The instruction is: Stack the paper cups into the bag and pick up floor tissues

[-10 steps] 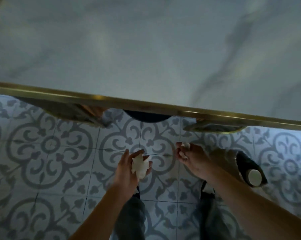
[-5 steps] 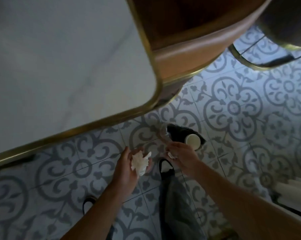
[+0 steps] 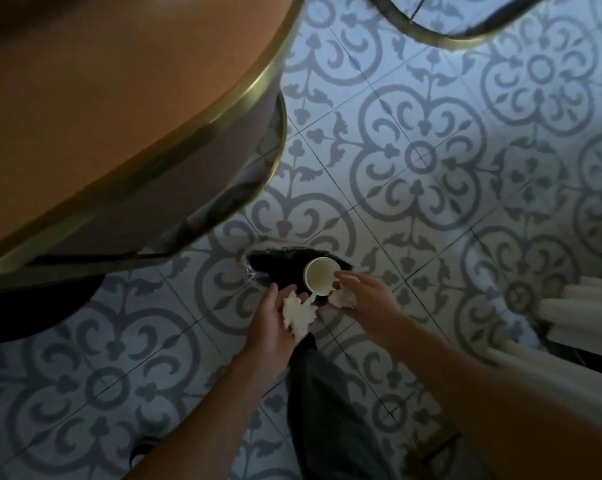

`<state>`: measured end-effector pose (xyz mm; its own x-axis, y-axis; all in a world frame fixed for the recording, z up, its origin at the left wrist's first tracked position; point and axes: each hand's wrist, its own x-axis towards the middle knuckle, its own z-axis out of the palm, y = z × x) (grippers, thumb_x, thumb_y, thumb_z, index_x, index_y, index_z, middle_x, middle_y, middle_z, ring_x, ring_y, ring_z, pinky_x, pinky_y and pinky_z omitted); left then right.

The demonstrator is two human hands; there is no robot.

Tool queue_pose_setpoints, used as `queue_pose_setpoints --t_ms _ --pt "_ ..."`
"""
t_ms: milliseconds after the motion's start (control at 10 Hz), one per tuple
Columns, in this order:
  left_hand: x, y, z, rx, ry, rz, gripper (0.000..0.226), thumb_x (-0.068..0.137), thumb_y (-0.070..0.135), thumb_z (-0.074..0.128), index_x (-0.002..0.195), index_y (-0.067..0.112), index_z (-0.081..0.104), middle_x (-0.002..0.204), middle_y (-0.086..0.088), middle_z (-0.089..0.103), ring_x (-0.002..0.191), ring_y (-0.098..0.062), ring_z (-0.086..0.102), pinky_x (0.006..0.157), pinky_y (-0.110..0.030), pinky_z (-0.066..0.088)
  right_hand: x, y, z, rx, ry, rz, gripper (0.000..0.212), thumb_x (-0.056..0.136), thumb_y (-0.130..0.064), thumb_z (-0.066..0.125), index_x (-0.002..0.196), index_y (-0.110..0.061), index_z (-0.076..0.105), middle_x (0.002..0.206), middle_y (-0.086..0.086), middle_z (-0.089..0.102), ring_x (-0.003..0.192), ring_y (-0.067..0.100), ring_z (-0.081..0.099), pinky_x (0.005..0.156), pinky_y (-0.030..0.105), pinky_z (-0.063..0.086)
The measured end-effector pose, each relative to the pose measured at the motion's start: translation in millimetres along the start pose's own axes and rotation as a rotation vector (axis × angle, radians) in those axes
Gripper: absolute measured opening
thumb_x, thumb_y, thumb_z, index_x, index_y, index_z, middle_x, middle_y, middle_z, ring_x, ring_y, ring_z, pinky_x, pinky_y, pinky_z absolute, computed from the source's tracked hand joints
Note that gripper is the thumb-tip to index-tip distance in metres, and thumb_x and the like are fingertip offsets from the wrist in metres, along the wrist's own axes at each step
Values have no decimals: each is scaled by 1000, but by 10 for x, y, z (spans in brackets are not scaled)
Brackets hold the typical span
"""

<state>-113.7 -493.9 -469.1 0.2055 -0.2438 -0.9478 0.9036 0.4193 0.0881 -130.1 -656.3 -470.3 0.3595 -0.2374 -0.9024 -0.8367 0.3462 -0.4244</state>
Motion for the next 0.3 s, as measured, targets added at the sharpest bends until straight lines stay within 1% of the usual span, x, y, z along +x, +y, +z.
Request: queue_pose_setpoints --t_ms 100,200,300 --pt "212 -49 193 32 -1 0 57 103 45 32 151 15 29 135 -14 54 120 -30 56 111 -43 37 165 -37 -113 23 -33 24 16 96 -15 53 99 -23 66 105 11 65 95 25 64 84 39 56" --pt "404 -112 244 94 -12 -14 62 100 50 36 153 20 24 144 -11 50 127 -29 52 113 -45 36 273 -33 -249 105 -75 51 25 97 -7 46 95 -27 62 94 4 65 92 20 60 92 38 47" --pt "513 -165 252 109 -13 -29 63 100 51 36 153 21 23 156 -10 36 143 -32 34 118 -47 29 268 -38 -362 98 -108 47 24 96 -5 46 92 -23 61 90 4 64 88 19 59 96 40 45"
